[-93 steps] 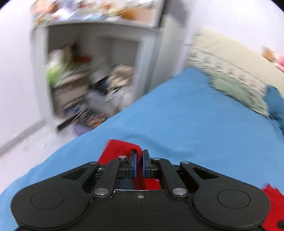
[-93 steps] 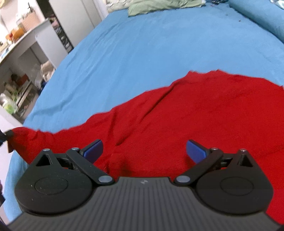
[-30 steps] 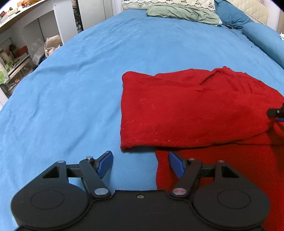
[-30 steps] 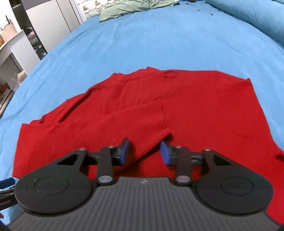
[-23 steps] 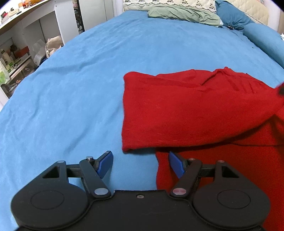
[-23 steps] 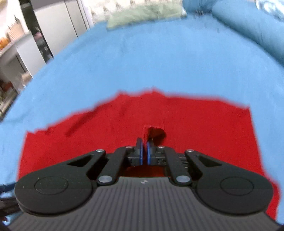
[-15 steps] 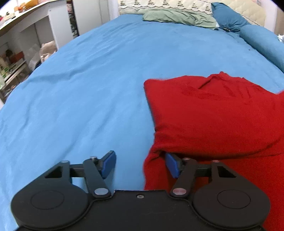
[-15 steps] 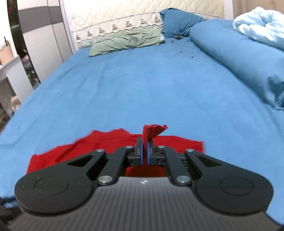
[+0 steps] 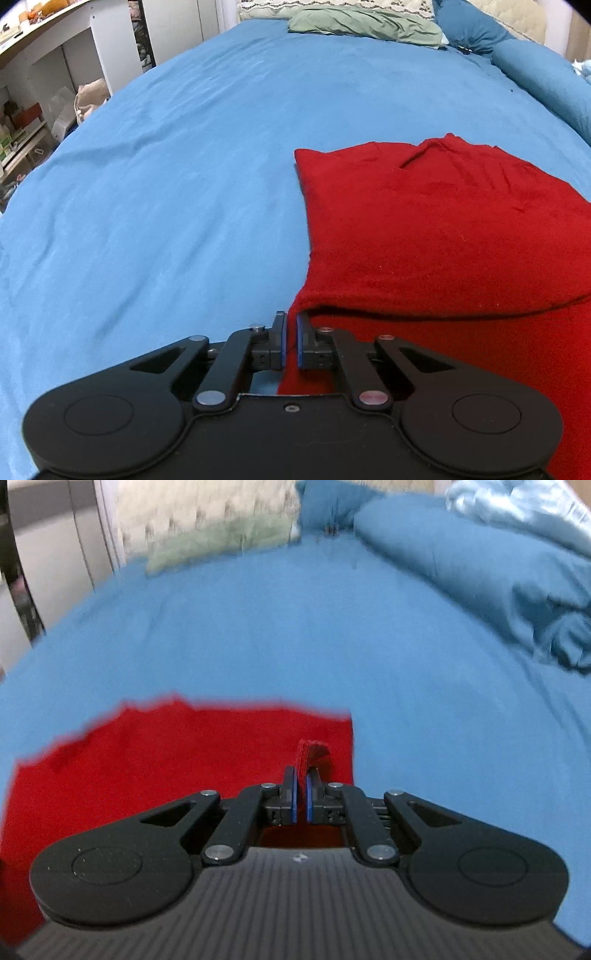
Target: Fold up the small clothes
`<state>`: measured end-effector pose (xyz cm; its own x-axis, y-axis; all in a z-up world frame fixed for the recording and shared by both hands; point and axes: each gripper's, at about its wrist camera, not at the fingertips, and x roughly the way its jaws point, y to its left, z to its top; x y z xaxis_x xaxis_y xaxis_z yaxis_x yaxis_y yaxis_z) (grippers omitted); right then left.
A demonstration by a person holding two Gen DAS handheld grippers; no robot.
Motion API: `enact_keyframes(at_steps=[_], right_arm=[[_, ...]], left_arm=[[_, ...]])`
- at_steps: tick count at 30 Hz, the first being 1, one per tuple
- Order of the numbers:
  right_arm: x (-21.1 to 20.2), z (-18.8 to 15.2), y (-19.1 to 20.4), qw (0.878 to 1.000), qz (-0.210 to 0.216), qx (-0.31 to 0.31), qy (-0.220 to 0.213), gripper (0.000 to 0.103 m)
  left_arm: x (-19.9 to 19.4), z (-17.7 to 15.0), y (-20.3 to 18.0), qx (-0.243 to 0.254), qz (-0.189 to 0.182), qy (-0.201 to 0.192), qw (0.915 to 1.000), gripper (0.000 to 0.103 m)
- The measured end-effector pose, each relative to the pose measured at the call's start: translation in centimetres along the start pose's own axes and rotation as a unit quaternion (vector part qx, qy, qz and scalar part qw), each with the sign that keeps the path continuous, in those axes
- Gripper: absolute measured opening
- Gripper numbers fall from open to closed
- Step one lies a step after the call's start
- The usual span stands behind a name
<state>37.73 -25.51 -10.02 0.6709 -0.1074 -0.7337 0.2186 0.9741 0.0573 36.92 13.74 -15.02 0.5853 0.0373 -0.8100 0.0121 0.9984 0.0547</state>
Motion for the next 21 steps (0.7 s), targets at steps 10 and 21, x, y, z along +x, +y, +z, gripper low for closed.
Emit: enact_keyframes(at_steps=[10,21], right_arm=[[-2.0,-0.9,-0.3,0.997,0.02,-0.074,0.005,0.084],[3.7,-1.6,0.7,0.992,0.067,-0.075,0.071,0.086]], left_arm=[[-5.2,2.9,-1.9,0.035,-0.041,-0.067,0.9963,0.056],[3.1,6.1,-2.9,-0.042,-0.084,0.018,0.9954,0.053]])
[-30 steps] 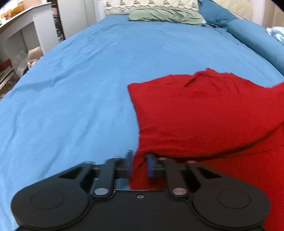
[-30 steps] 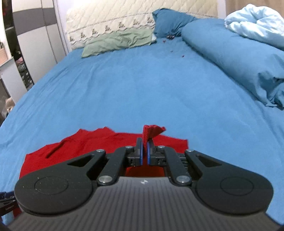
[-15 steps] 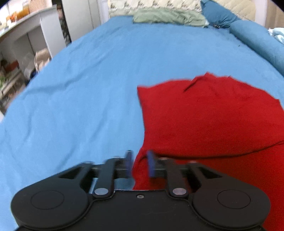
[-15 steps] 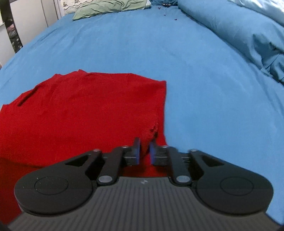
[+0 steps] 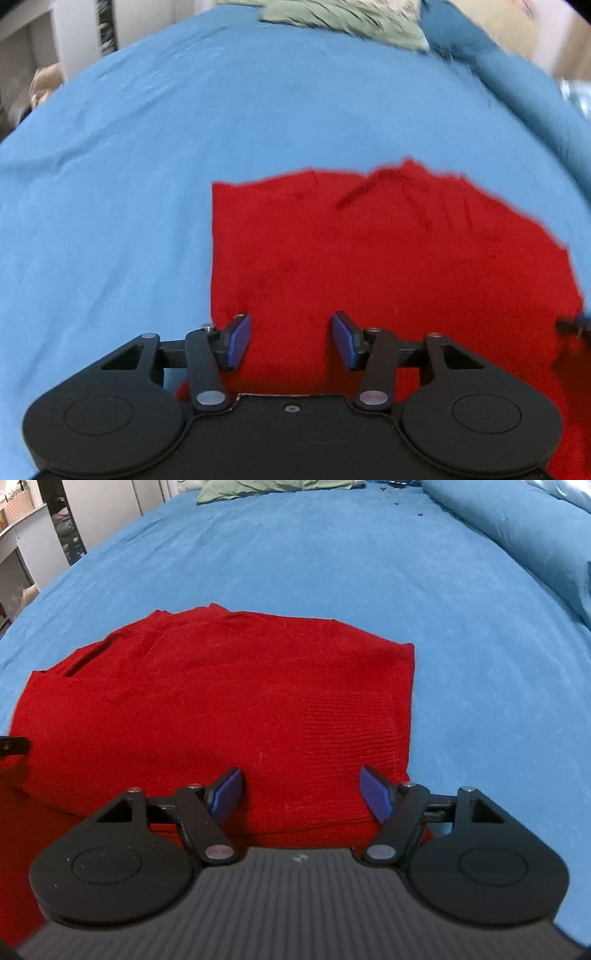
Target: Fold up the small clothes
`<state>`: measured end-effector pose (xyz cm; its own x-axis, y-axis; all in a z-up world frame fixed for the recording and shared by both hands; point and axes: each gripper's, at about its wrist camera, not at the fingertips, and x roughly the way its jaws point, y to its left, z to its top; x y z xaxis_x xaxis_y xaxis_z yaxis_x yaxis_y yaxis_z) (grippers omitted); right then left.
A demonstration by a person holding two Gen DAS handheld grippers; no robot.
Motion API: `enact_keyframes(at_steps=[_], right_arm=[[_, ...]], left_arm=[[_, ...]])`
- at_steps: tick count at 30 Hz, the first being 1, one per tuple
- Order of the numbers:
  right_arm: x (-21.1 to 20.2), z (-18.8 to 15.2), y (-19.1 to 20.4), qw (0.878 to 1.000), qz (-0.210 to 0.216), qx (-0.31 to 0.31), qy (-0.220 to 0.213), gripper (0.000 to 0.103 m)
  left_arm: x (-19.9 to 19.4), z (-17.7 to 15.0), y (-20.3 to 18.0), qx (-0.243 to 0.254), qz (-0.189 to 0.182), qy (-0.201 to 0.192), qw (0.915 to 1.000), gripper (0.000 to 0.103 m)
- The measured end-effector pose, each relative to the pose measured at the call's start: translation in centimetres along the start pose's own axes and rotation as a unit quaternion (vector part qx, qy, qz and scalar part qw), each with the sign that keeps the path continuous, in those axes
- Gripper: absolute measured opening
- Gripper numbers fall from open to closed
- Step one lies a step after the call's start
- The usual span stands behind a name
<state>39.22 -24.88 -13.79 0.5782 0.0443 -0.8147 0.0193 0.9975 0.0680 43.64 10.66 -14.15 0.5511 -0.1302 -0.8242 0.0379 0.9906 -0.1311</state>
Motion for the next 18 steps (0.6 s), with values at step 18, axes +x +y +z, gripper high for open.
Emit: enact_keyframes(at_steps=[18], right_arm=[[3.2,6.1,-6.1,0.993,-0.026,0.115,-0.029,0.076]], left_arm=[[5.2,6.7,4.0,-0.021,0.011,-0.007,0.9997,0.023]])
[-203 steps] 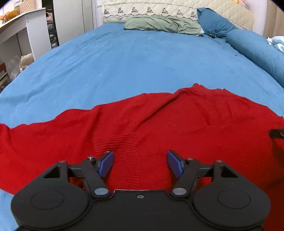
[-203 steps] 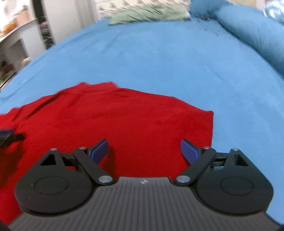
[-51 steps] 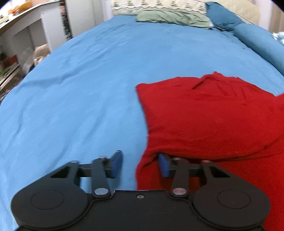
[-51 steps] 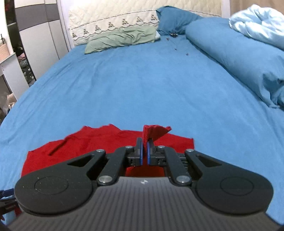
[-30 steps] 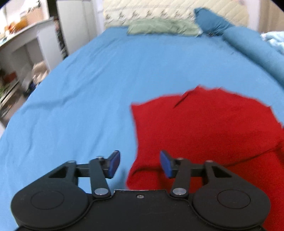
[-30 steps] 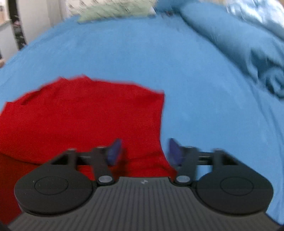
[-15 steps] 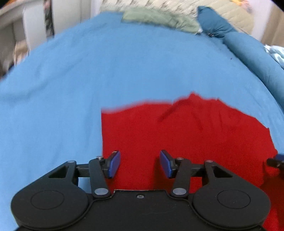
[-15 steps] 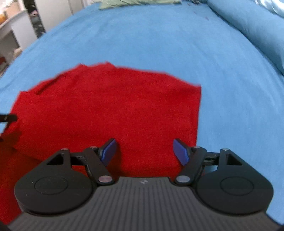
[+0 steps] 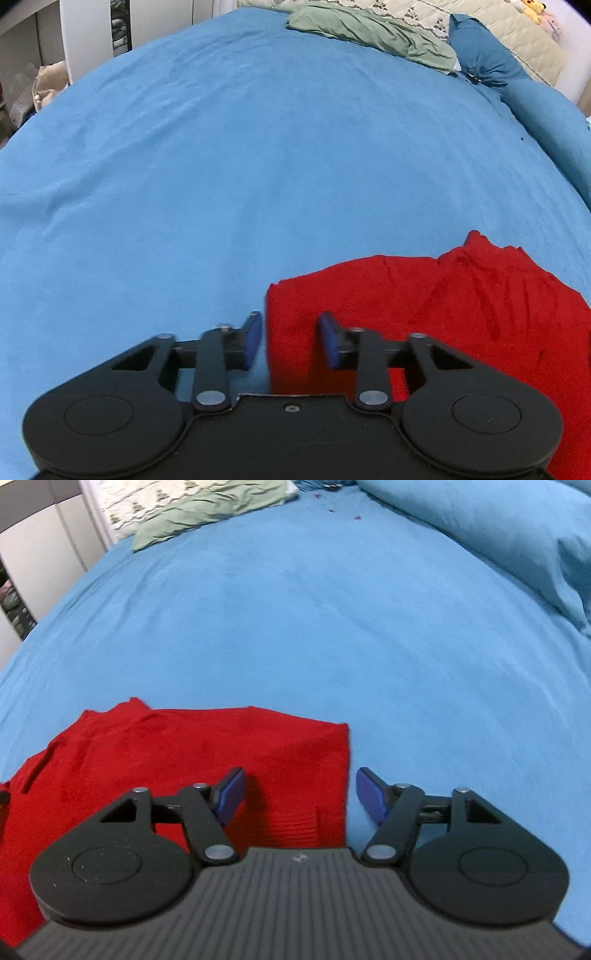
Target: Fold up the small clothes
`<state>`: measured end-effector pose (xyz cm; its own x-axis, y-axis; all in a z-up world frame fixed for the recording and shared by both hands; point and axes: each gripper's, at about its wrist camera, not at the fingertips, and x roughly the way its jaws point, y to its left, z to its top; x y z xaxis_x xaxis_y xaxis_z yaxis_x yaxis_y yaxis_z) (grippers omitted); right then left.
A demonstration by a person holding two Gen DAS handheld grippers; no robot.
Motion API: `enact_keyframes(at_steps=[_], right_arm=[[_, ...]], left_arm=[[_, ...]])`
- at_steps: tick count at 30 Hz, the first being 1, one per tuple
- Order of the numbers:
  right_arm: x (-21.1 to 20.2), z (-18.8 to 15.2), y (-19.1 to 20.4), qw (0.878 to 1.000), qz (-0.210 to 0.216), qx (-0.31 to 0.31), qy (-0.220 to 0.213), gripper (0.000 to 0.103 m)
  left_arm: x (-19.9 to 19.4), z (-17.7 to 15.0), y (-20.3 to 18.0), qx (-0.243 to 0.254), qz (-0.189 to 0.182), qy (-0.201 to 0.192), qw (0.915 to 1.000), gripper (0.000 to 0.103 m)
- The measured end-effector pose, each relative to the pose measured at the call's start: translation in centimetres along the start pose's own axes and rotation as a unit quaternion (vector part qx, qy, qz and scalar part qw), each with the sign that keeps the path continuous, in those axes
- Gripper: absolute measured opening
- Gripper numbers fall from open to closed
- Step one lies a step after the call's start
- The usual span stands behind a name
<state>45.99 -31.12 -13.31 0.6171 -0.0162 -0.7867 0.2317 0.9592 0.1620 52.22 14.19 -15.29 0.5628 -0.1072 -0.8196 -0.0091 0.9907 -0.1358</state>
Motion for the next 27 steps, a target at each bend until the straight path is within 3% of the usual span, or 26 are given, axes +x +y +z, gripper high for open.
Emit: enact_keyframes(at_steps=[1,2,4,5,8,11,14,17,19,24,26,27], right_arm=[[0.3,0.1,-0.2,1.0,0.003,0.009,0.002,0.071],[0.8,0.3,-0.5,1.0,0.006,0.017,0.005,0.066],[1.1,0.4,-0.6,1.0,0.006,0.022,0.009,0.032],[1.2,0.5,-0.6,1.0,-0.004,0.02,0.01,0.02],[0.7,0.5,-1.1,0.999,-0.028,0.03,0.0,0.019],[1.0,0.1,-0.6,0.999,-0.039,0.006,-0.001,0.019],[1.0,0.0,-0.6,0.999,-0.036,0.009,-0.004,0.02],[0.1,-0.2,-0.7,1.0,-0.023,-0.002,-0.02,0.027],[-1.7,-0.5,-0.5,0.999,-0.01,-0.024,-0.043,0.05],[-8.4,-1.8,0.1,0.994,0.027,-0.065,-0.086,0.074],[-11.5,-2.6,0.5,0.992,0.039,-0.077,-0.094,0.087],[-12.9,-2.9,0.6,0.991,0.045,-0.083,-0.097,0.092]], left_arm=[[0.1,-0.2,-0.3,0.001,0.0,0.0,1.0,0.009],[0.0,-0.1,-0.5,0.004,0.004,-0.001,1.0,0.009],[-0.5,-0.4,-0.8,0.012,0.025,-0.018,0.9994,0.007],[-0.8,-0.5,-1.0,0.016,0.04,-0.029,0.9987,0.007],[-1.1,-1.3,-1.3,0.025,0.066,-0.048,0.9963,0.008],[-0.2,-1.8,-2.0,0.041,0.084,-0.043,0.9947,0.009],[-0.6,-1.7,-1.8,0.031,0.084,-0.051,0.9946,0.024],[-2.5,-2.0,-1.8,0.035,0.089,-0.077,0.9924,0.051],[-4.4,-2.4,-1.9,0.046,0.091,-0.095,0.9902,0.058],[-10.9,-4.9,-2.3,0.078,0.073,-0.11,0.9882,0.075],[-13.5,-6.6,-2.3,0.091,0.059,-0.109,0.988,0.093],[-14.6,-7.6,-2.4,0.094,0.055,-0.107,0.9883,0.095]])
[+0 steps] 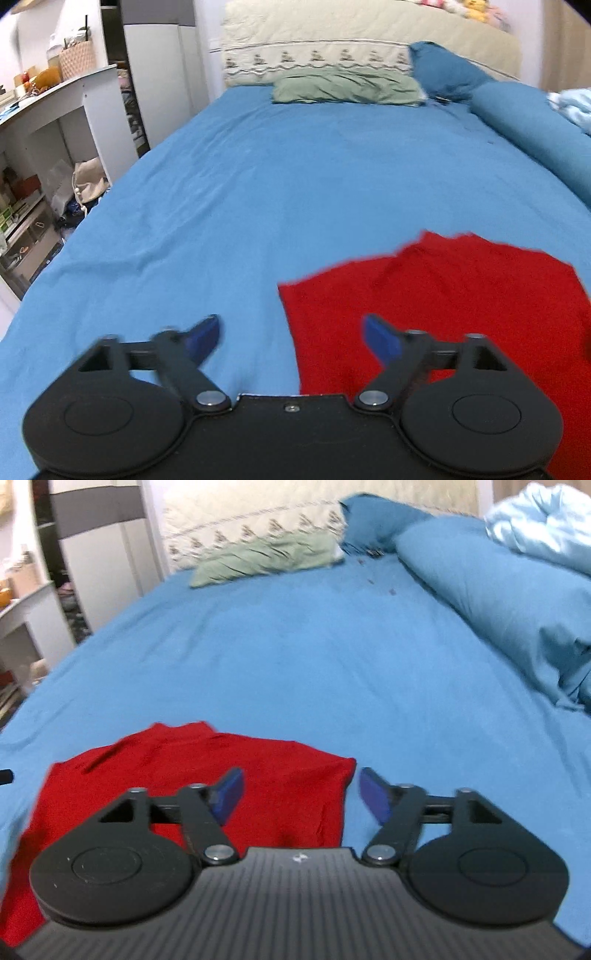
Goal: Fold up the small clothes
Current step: 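Move both open grippers to the sweater hem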
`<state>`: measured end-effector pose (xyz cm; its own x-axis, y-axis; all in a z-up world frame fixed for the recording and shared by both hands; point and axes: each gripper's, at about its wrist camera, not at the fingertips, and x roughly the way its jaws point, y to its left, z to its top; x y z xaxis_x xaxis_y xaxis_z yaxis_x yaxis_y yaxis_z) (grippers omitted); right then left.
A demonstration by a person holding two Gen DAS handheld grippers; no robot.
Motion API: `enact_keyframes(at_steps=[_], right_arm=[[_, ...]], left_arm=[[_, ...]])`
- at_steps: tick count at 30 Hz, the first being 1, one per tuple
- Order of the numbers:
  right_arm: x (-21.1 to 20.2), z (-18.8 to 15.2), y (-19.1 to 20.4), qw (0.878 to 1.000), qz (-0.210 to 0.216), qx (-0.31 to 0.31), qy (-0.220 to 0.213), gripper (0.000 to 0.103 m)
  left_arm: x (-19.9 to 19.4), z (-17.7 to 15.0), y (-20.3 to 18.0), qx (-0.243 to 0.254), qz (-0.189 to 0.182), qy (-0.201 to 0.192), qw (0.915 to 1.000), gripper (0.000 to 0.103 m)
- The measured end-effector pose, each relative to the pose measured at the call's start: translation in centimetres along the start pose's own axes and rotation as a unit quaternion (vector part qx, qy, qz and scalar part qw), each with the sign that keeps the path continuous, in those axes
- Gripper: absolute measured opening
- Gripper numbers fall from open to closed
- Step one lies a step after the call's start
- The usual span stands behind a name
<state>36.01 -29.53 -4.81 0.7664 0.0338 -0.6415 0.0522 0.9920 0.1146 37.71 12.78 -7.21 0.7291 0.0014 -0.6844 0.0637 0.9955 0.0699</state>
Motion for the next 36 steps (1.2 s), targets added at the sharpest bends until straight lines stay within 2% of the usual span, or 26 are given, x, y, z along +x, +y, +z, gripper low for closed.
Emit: enact_keyframes(at_steps=[1,8,13,16,18,19,23,30,32,36], right_arm=[[-1.4,-0.3,0.1,1.0,0.008,-0.004,-0.001,0.095],[-8.3,-5.1,-0.1,0.999,0.025,-0.033,0.034,0.096],[-14.0,-11.5,-1.1,0.998,0.027,-0.028,0.056,0.096],[-16.6,-15.7,-1.3,0.997,0.028,-0.014,0.072,0.095],[-18.4,-18.1,-1.2,0.996,0.03,-0.007,0.08,0.094],[-19.3,-19.4,-1.2,0.996,0.032,-0.002,0.084,0.094],[-21.5,-22.8,-0.6,0.994,0.03,0.006,0.107,0.094],[-23.0,-27.4,0.5,0.991,0.003,0.013,0.131,0.092],[-23.0,-28.4,0.7,0.991,-0.005,0.016,0.135,0.088],[-22.6,-29.6,0.7,0.989,-0.008,0.029,0.142,0.079]], left_arm=[[-1.3,-1.0,-0.1,0.003,-0.008,0.001,1.0,0.095],[-7.6,-8.9,0.3,0.01,-0.034,0.029,0.999,0.094],[-11.7,-14.4,1.2,-0.028,-0.049,0.042,0.9975,0.088],[-14.7,-17.3,0.8,-0.025,-0.043,0.038,0.998,0.086],[-16.0,-19.1,0.7,-0.033,-0.05,0.05,0.9969,0.086],[-16.5,-20.2,0.5,-0.039,-0.05,0.058,0.9963,0.082],[-17.5,-23.2,0.0,-0.047,-0.061,0.09,0.993,0.069],[-17.4,-26.7,-1.1,-0.06,-0.063,0.105,0.9907,0.063],[-17.1,-27.4,-1.2,-0.062,-0.061,0.105,0.9906,0.059],[-16.4,-28.3,-1.8,-0.056,-0.061,0.107,0.9908,0.058]])
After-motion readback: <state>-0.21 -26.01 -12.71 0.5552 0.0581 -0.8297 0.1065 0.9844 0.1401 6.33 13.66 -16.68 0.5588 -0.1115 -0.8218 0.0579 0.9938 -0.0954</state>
